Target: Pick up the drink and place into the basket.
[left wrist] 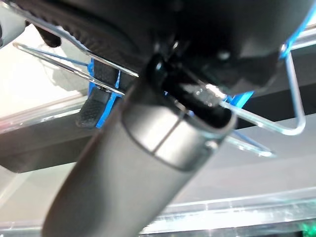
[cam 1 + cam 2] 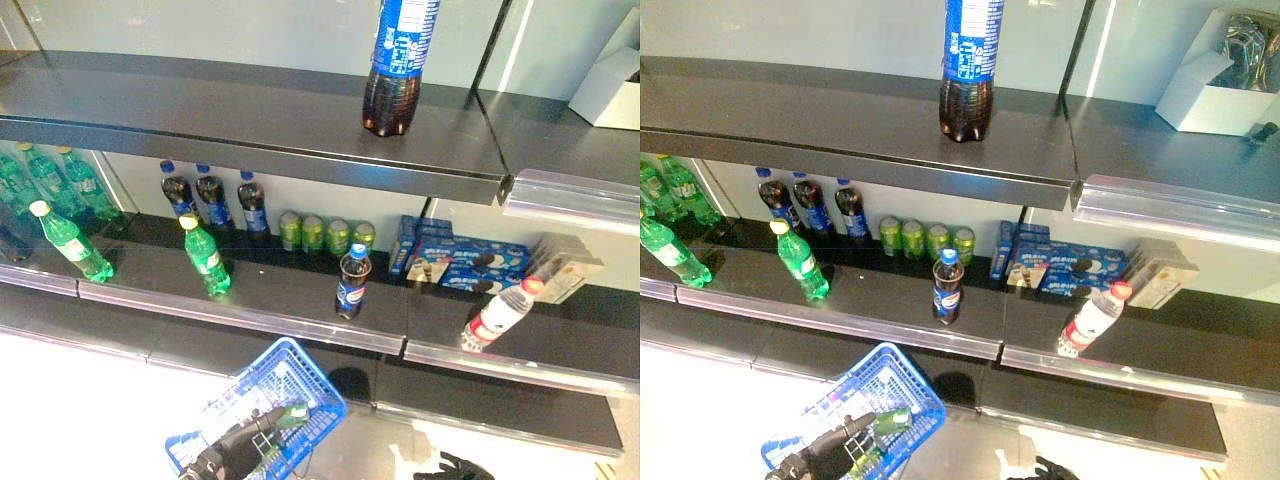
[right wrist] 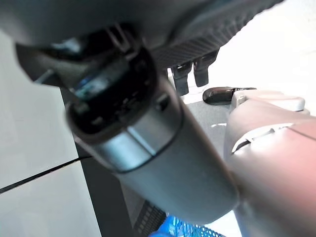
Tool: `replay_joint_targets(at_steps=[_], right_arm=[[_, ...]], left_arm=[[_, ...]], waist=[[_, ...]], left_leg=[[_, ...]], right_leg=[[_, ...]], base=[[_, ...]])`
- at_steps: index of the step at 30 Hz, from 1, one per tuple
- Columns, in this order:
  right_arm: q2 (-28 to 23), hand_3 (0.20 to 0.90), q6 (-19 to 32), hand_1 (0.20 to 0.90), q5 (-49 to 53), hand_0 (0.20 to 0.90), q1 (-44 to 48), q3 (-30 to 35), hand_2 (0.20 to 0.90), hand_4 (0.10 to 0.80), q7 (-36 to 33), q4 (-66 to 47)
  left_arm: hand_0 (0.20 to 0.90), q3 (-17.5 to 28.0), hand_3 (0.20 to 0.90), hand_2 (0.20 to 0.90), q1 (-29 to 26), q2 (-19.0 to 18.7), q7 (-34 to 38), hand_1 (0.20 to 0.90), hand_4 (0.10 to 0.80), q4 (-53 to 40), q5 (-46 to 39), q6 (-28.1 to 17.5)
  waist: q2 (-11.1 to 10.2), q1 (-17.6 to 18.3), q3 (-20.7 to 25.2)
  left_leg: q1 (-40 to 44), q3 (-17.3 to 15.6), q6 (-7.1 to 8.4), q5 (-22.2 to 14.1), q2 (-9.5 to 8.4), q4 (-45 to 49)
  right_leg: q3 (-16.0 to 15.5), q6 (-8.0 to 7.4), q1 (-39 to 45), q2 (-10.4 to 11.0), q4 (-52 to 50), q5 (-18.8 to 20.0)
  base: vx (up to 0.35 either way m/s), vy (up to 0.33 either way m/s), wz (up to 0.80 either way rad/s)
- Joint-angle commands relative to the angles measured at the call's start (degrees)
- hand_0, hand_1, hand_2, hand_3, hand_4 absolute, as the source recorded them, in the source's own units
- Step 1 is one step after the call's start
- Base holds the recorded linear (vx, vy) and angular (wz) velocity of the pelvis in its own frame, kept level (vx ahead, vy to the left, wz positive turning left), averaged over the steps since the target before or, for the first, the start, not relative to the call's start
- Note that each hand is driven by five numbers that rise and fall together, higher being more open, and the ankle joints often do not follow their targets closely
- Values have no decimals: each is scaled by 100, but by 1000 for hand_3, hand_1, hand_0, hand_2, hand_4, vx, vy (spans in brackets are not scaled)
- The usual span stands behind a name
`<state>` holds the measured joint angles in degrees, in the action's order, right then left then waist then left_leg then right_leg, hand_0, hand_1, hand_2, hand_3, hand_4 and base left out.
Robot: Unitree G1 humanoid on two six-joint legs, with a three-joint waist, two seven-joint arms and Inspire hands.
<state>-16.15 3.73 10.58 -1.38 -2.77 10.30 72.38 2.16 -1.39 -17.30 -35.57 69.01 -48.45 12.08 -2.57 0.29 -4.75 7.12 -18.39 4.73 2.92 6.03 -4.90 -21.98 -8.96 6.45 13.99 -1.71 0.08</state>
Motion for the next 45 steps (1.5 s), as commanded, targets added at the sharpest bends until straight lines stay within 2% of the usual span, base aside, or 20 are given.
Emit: replay_joint_targets(at_steps=[1, 6, 9, 12, 15, 20, 21, 22, 25, 29, 32, 34, 37, 38, 40, 45], right_arm=[[-174, 900, -40, 900, -297, 900, 242, 43, 900, 800, -35, 136], [-289, 900, 7, 900, -465, 900, 152, 92, 900, 800, -139, 260], [-402, 900, 33, 900, -105, 900, 578, -119, 900, 800, -279, 189], [-407, 900, 98, 900, 196, 900, 976, -226, 900, 800, -408, 174], [-432, 900, 228, 900, 402, 900, 1212, -232, 900, 800, -501, 33], [-583, 900, 641, 900, 715, 900, 1412, -368, 900, 800, -487, -233], [-634, 900, 840, 900, 846, 900, 1512, -402, 900, 800, -450, -307], [-652, 900, 963, 900, 977, 900, 1572, -434, 900, 800, -415, -345], [-690, 900, 1362, 900, 1171, 900, 1752, -543, 900, 800, -390, -642], [-711, 900, 1576, 900, 1278, 900, 1895, -726, 900, 800, -453, -1519], [-699, 900, 1609, 900, 1262, 900, 1863, -793, 900, 800, -491, -1958], [-708, 900, 1647, 900, 1131, 900, 1789, -929, 900, 800, -564, -2684], [-776, 900, 1663, 900, 724, 900, 1746, -1120, 900, 800, -756, -3419], [-857, 900, 1639, 900, 289, 900, 1676, -1268, 900, 800, -917, -3944], [-905, 900, 1608, 900, 92, 900, 1650, -1343, 900, 800, -979, -4203], [-1235, 900, 1577, 900, -538, 900, 1725, -1662, 900, 800, -776, -5143]], left_arm=[[300, 8, 200, 300, -188, -69, -885, 300, 100, -84, 31, 64], [300, -55, 200, 300, -87, -50, -1016, 300, 100, -136, 196, 2], [300, -366, 200, 300, -536, -64, -986, 300, 100, -371, -217, -17], [300, -548, 200, 300, -900, -73, -864, 300, 100, -552, -490, -38], [300, -666, 200, 300, -1135, -60, -764, 300, 100, -699, -654, -93], [300, -863, 200, 300, -1343, -161, -705, 300, 100, -941, -1017, -62], [300, -932, 200, 300, -1429, -193, -707, 300, 100, -965, -1094, -92], [300, -974, 200, 300, -1482, -196, -709, 300, 100, -957, -1125, -126], [300, -1127, 200, 300, -1617, -191, -617, 300, 100, -1028, -1284, -193], [300, -1219, 200, 300, -1605, -234, -474, 300, 100, -1197, -1467, -259], [300, -1222, 200, 300, -1537, -264, -431, 300, 100, -1269, -1507, -280], [300, -1201, 200, 300, -1454, -353, -353, 300, 100, -1394, -1594, -280], [300, -1208, 200, 300, -1395, -395, -289, 300, 100, -1498, -1666, -320], [300, -1194, 200, 300, -1318, -406, -256, 300, 100, -1603, -1677, -345], [300, -1194, 200, 300, -1288, -419, -223, 300, 100, -1661, -1714, -353], [300, -1211, 200, 300, -1229, -475, -161, 300, 100, -1834, -1754, -372]], waist=[[115, -83, -76], [72, -129, -149], [77, -144, -450], [60, -158, -753], [56, -162, -1088], [34, -131, -1438], [20, -131, -1495], [36, -141, -1512], [29, -149, -1569], [-5, -155, -1620], [-26, -147, -1630], [-78, -129, -1644], [-114, -108, -1677], [-134, -96, -1699], [-142, -89, -1708], [-172, -86, -1772]], left_leg=[[194, -154, -174, -222, 24, -10], [-105, -206, -14, -63, 103, -10], [-613, -202, 42, 125, 169, -10], [-987, -145, 30, 215, 157, -10], [-1391, 41, -15, 219, 82, 225], [-2180, 282, -9, -73, 226, 1407], [-2410, 334, -9, -176, 283, 1726], [-2480, 419, 52, -357, 334, 1909], [-2819, 483, 15, -572, 410, 2409], [-2966, 587, -26, -675, 459, 2569], [-2962, 598, -39, -684, 467, 2555], [-2942, 599, -49, -696, 494, 2538], [-2922, 602, -58, -692, 520, 2534], [-2887, 605, -59, -680, 525, 2500], [-2864, 605, -56, -665, 528, 2466], [-2808, 607, -50, -621, 540, 2390]], right_leg=[[16, -64, -76, -100, -110, 267], [-104, -14, -168, -339, 354, 447], [-18, 65, -702, -437, 333, 528], [44, 81, -1110, -449, 299, 608], [199, 119, -1543, -415, 57, 555], [403, 246, -2088, -285, -637, 337], [441, 252, -2260, -203, -870, 267], [488, 196, -2310, -161, -1064, 105], [539, 173, -2650, 28, -1570, -49], [612, 120, -2905, 143, -1914, -124], [632, 97, -2948, 155, -1964, -128], [656, 55, -2974, 164, -2000, -125], [660, 44, -2963, 162, -2016, -124], [656, 37, -2928, 158, -1995, -125], [647, 31, -2907, 157, -1973, -119], [610, 4, -2842, 167, -1918, -116]], base=[[67, -33, 2], [60, -46, 3], [-303, -65, -1], [-333, -42, 7], [-274, -37, 8], [-214, -33, 3], [-143, -42, 3], [-145, -37, 6], [-128, -13, 9], [-107, -12, 15], [-53, -11, 10], [-80, -34, 5], [-55, -25, 2], [0, 0, 0], [0, 0, 0], [-12, -10, 0]])
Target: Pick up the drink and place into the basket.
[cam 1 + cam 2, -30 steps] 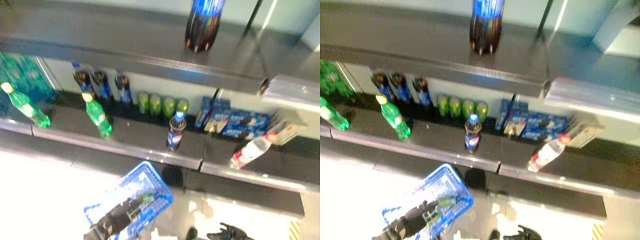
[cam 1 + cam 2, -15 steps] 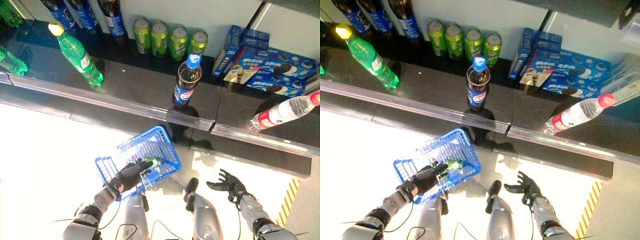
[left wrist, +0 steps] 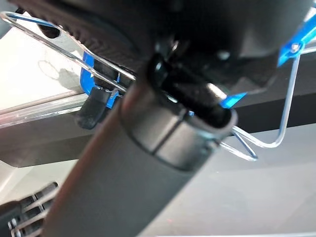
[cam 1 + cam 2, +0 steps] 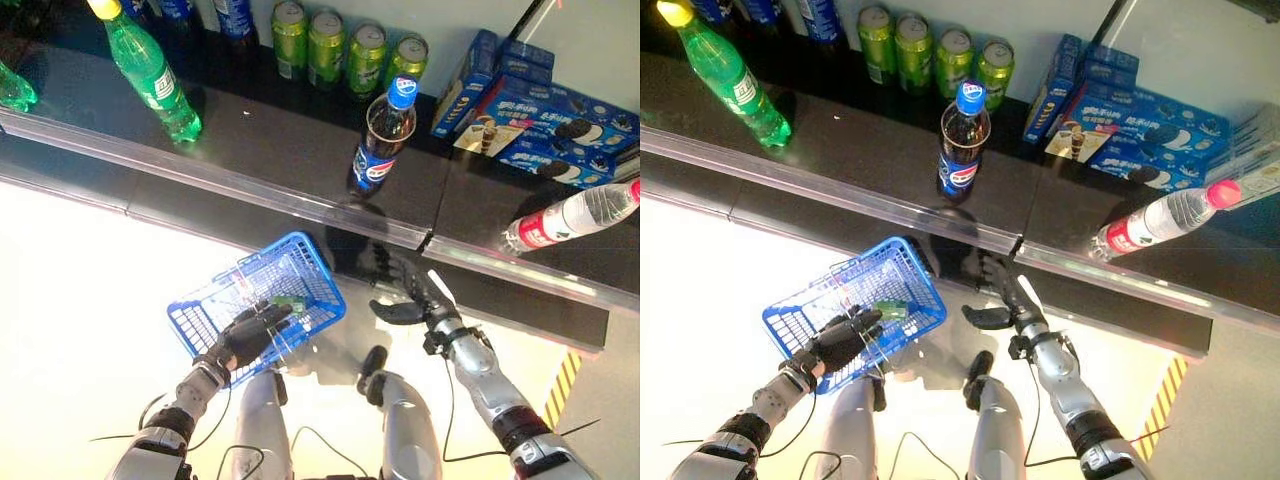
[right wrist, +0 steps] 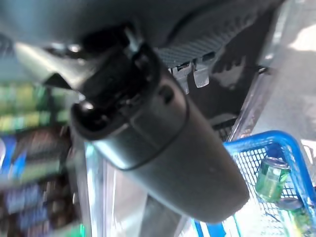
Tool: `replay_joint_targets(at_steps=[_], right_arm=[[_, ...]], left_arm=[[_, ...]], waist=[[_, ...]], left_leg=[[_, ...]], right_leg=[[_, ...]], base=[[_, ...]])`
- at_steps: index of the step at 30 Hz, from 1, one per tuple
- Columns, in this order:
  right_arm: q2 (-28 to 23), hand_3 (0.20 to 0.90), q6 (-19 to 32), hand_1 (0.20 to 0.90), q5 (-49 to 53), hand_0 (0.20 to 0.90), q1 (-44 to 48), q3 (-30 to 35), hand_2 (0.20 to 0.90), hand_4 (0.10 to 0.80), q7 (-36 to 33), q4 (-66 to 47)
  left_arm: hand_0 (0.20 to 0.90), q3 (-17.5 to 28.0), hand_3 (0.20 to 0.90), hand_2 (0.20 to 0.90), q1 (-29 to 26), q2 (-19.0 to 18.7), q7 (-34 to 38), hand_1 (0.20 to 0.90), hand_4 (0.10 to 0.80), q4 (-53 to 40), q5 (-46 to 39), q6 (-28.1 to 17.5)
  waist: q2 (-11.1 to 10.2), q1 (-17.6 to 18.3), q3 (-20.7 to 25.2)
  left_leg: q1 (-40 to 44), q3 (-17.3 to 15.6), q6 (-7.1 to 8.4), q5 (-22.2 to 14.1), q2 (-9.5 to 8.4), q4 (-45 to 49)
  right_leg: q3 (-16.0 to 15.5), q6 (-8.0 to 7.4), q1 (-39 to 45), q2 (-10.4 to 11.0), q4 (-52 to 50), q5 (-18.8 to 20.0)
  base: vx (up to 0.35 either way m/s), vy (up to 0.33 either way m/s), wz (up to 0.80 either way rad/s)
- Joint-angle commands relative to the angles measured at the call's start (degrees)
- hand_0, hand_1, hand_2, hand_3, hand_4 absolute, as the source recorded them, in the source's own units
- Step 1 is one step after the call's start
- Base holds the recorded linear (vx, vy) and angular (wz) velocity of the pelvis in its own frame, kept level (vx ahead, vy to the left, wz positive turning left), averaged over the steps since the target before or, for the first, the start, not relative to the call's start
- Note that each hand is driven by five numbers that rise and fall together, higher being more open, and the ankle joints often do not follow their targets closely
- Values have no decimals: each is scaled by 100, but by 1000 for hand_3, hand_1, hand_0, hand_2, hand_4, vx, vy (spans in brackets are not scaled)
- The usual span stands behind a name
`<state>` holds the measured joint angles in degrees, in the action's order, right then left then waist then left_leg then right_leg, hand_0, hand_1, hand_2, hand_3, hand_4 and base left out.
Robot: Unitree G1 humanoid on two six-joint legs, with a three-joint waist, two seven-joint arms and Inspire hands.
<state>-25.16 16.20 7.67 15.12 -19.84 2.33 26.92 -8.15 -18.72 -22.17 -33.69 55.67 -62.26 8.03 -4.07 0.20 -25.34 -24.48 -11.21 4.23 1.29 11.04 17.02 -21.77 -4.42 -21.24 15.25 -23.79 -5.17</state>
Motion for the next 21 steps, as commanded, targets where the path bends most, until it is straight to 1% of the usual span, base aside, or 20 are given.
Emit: replay_joint_targets(at_steps=[1, 6, 9, 14, 17, 21], right_arm=[[-395, 900, 335, 900, -314, 900, 123, -19, 900, 800, 71, -725], [-725, 900, 188, 900, -407, 900, 417, -282, 900, 800, 243, -1338], [-958, 900, 196, 900, -562, 900, 520, -404, 900, 800, 317, -1803], [-1210, 900, 235, 900, -612, 900, 596, -430, 900, 800, 349, -2292], [-1296, 900, 299, 900, -376, 900, 623, -372, 900, 800, 283, -2482], [-1218, 900, 531, 900, 44, 900, 554, -162, 900, 800, 91, -2646]], left_arm=[[300, -194, 200, 300, 482, 7, -326, 300, 100, -522, -399, 36], [300, -322, 200, 300, 412, 42, -357, 300, 100, -512, -452, -10], [300, -390, 200, 300, 409, 53, -368, 300, 100, -526, -526, -29], [300, -425, 200, 300, 426, 74, -415, 300, 100, -489, -563, -45], [300, -435, 200, 300, 435, 70, -437, 300, 100, -476, -579, -39], [300, -449, 200, 300, 444, 125, -494, 300, 100, -407, -625, -107]], waist=[[-20, -78, 278], [24, -71, 214], [69, -46, 173], [113, -15, 133], [131, 1, 119], [180, 50, 77]], left_leg=[[353, -108, 5, -449, 39, 180], [405, -96, 8, -428, -22, 112], [456, -118, 12, -403, -47, 49], [527, -167, 14, -377, -55, -14], [556, -198, 10, -381, -49, -20], [583, -229, -12, -402, -61, -13]], right_leg=[[585, -453, -68, 42, 301, 406], [597, -442, -36, 27, 319, 362], [597, -439, -9, 24, 335, 340], [588, -436, 27, 32, 330, 311], [583, -435, 36, 43, 317, 302], [613, -425, 5, 48, 252, 271]], base=[[-19, 3, 9], [-9, 8, 6], [-7, 13, 1], [-3, 21, 3], [0, 0, 0], [-2, 16, -1]])
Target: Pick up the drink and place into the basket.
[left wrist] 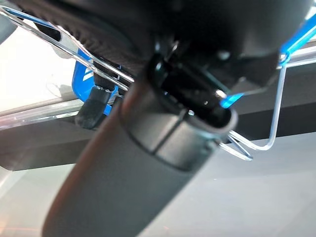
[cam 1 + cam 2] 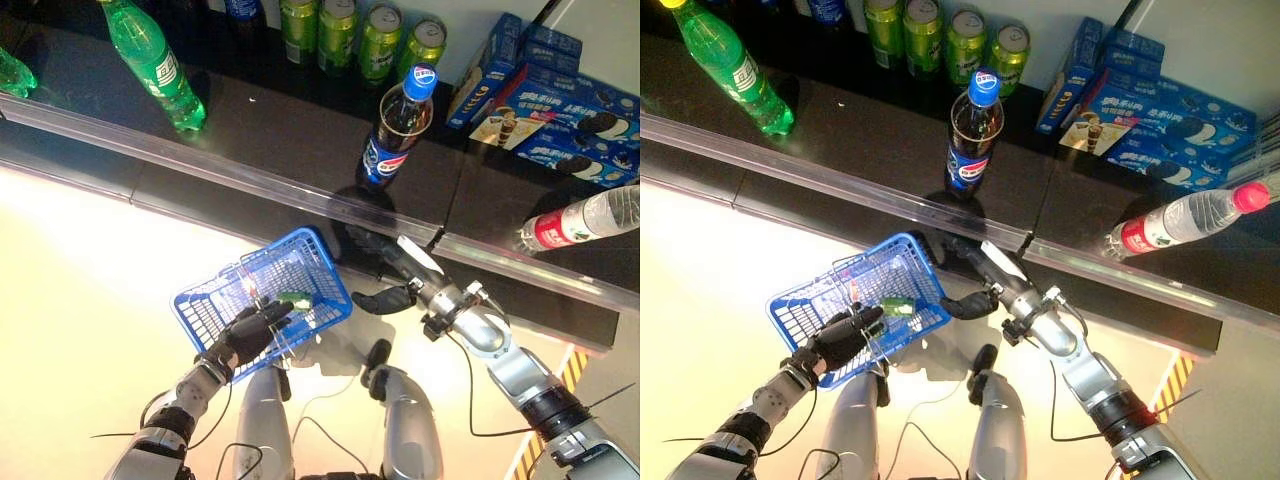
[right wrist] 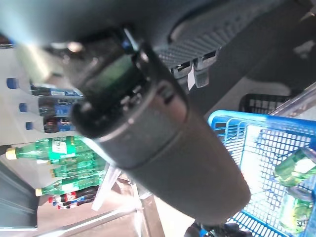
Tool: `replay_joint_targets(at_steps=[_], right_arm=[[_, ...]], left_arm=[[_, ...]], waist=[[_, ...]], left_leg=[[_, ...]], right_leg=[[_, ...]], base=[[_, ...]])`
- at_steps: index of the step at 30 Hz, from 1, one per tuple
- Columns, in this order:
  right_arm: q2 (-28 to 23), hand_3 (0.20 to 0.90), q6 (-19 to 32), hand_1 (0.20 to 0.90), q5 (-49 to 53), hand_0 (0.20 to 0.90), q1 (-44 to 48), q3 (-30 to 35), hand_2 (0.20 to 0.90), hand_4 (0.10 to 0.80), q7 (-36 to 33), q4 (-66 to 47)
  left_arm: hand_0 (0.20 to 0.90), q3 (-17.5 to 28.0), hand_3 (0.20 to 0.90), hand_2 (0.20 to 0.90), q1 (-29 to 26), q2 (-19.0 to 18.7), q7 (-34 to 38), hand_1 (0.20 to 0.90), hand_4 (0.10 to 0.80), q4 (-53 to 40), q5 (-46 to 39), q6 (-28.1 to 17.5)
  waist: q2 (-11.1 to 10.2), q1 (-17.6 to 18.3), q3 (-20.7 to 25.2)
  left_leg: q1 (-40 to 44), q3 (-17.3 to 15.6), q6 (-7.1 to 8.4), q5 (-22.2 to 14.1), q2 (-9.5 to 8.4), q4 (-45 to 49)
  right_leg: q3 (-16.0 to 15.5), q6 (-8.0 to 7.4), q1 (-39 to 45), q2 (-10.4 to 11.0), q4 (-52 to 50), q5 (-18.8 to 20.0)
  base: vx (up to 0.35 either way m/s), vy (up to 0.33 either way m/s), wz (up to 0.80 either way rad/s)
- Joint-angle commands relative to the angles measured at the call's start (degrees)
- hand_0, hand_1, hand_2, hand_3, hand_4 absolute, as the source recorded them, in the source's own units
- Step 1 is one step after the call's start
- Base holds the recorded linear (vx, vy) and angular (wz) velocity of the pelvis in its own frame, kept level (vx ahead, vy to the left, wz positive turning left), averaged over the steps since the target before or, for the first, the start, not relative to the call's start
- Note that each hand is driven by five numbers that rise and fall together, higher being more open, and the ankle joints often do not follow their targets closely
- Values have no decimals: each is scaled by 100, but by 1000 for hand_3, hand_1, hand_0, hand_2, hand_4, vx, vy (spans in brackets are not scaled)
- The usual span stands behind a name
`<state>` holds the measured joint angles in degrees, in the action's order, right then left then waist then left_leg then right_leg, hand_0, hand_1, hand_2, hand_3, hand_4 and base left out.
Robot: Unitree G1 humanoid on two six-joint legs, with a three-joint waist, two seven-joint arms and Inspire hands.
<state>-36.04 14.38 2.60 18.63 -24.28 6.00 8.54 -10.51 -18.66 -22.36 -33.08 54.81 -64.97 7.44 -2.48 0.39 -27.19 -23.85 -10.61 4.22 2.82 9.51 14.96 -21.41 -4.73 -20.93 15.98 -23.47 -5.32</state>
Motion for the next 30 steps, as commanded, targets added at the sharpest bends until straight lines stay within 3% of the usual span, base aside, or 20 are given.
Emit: replay_joint_targets(at_steps=[1, 12, 30], right_arm=[[-88, 900, 781, 900, 680, 900, 174, 360, 900, 800, -320, -842], [294, 900, 1492, 900, 1535, 900, -198, 1307, 900, 800, -501, -977], [471, 900, 1628, 900, 1794, 900, -148, 1703, 900, 800, -420, -1396]], left_arm=[[300, -220, 200, 300, 439, 171, -548, 300, 100, -318, -363, -75], [300, -91, 200, 300, 670, 338, -610, 300, 100, -281, -432, -201], [300, 284, 200, 300, 845, 372, -592, 300, 100, 360, -188, -120]], waist=[[33, 47, 250], [132, 133, 207], [76, 64, 319]], left_leg=[[526, -302, -20, -561, 88, 197], [647, -394, -89, -627, 60, 202], [888, -382, -153, -629, -12, 43]], right_leg=[[583, -389, -32, -27, 207, 277], [600, -352, 7, -16, 145, 224], [521, -367, 274, -44, 348, 294]], base=[[-3, 36, -2], [12, 24, -2], [33, 0, -1]])
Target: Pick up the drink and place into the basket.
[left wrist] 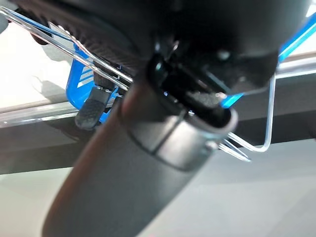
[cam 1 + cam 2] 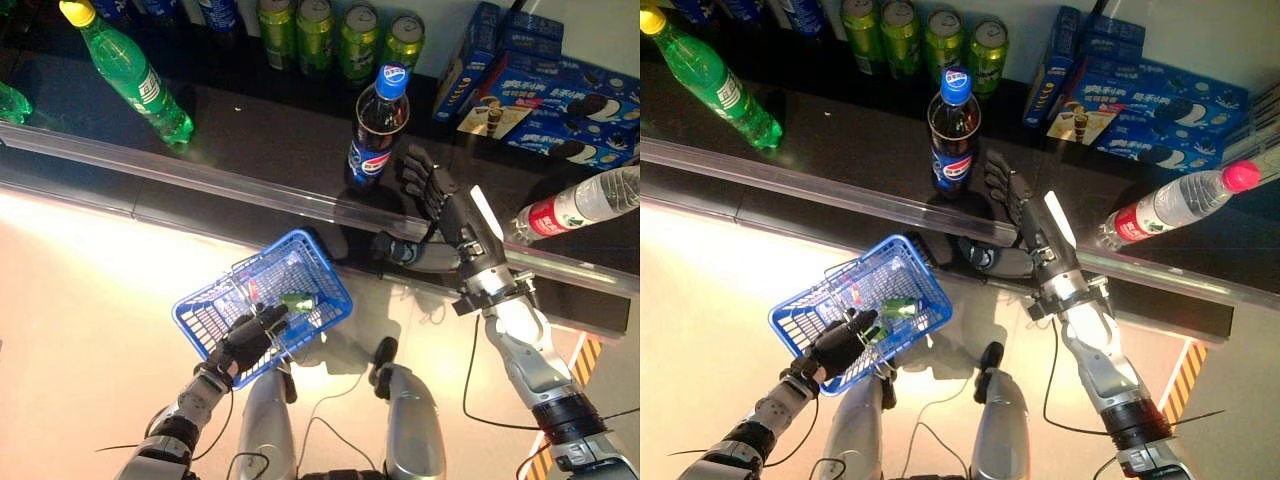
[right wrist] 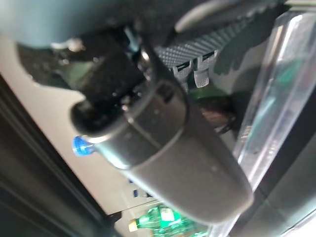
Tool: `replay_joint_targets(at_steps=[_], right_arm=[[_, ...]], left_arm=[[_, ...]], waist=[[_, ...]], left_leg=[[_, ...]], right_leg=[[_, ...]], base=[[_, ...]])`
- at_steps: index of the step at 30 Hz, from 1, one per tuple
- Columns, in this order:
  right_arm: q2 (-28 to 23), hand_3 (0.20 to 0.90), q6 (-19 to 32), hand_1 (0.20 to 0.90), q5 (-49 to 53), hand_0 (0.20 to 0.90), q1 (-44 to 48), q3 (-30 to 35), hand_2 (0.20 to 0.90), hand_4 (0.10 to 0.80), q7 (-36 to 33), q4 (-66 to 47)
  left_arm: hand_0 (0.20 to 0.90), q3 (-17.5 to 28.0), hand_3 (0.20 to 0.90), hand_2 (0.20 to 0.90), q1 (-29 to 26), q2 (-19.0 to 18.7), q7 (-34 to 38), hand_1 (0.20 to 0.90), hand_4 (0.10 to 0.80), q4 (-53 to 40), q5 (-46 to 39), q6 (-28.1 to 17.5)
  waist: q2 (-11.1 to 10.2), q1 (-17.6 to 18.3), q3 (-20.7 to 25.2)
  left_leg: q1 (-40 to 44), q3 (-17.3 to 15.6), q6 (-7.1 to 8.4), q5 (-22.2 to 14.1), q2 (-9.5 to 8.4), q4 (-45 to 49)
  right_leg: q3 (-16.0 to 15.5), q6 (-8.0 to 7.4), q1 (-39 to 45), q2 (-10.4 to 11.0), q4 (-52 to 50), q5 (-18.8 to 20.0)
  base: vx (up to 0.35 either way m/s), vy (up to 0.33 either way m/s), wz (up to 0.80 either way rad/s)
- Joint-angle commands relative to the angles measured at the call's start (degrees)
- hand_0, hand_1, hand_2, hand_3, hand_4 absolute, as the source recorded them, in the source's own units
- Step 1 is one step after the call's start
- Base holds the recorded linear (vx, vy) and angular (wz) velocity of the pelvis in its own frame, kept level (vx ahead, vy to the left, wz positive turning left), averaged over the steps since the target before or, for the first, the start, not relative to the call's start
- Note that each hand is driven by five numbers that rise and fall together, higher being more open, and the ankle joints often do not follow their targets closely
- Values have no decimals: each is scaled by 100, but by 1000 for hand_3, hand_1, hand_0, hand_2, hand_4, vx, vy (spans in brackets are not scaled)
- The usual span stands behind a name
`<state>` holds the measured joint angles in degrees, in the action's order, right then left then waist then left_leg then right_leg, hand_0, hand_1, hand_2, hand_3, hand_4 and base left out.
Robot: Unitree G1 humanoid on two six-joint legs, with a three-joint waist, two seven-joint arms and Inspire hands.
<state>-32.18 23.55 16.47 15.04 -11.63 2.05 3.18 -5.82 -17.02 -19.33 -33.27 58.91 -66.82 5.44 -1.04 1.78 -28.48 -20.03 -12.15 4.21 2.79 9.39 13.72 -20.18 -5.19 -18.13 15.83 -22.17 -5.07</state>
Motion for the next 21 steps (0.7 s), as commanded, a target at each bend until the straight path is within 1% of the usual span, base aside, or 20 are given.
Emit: replay_joint_targets(at_steps=[1, 4, 13, 21], right_arm=[[91, 900, 696, 900, 430, 900, 218, 427, 900, 800, -21, -886], [117, 900, 656, 900, 481, 900, 312, 389, 900, 800, -24, -885], [207, 900, 308, 900, 492, 900, 827, 202, 900, 800, -328, -620], [206, 900, 226, 900, 445, 900, 1121, 209, 900, 800, -507, -268]], left_arm=[[300, -161, 200, 300, 708, 72, -598, 300, 100, 5, 49, 90], [300, -161, 200, 300, 723, 87, -612, 300, 100, 124, 151, 82], [300, -236, 200, 300, 712, 122, -646, 300, 100, 159, 215, 131], [300, -223, 200, 300, 700, 115, -657, 300, 100, 147, 291, 219]], waist=[[-68, -82, 463], [-60, -101, 482], [8, -204, 501], [35, -281, 480]], left_leg=[[535, -237, -155, -633, -6, 161], [590, -262, -155, -627, -7, 147], [679, -252, -171, -613, -80, 95], [679, -220, -177, -634, -90, 180]], right_leg=[[384, -322, 36, -29, 254, 278], [349, -322, 110, -21, 318, 312], [302, -323, 265, -3, 473, 383], [265, -295, 305, 38, 432, 392]], base=[[65, -3, 2], [53, 3, 0], [33, 6, 0], [24, 4, 1]])
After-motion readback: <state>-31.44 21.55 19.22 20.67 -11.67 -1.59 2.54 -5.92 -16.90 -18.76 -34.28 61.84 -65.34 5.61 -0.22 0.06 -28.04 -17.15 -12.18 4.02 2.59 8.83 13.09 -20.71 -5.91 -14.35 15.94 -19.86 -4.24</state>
